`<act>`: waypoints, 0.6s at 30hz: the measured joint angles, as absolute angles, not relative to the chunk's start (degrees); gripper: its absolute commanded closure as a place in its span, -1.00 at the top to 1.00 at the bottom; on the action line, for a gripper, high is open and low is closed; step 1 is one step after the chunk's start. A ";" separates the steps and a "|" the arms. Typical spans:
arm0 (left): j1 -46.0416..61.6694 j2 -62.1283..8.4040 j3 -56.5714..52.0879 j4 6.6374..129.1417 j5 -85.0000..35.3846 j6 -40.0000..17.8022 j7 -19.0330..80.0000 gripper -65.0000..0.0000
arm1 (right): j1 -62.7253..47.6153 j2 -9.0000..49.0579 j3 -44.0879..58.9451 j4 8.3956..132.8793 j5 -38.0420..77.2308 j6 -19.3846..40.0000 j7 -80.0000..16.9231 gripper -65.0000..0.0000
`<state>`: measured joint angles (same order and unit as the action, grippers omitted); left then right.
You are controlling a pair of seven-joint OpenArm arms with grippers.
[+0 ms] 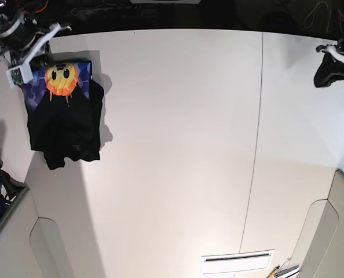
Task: Fold the T-shirt properly
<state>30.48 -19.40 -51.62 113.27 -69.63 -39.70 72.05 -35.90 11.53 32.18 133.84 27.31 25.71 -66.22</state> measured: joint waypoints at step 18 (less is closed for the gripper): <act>63.24 -24.67 -48.62 103.48 -82.72 -39.72 79.66 -1.00 | -58.26 21.89 28.95 124.33 47.09 30.61 -71.61 -1.00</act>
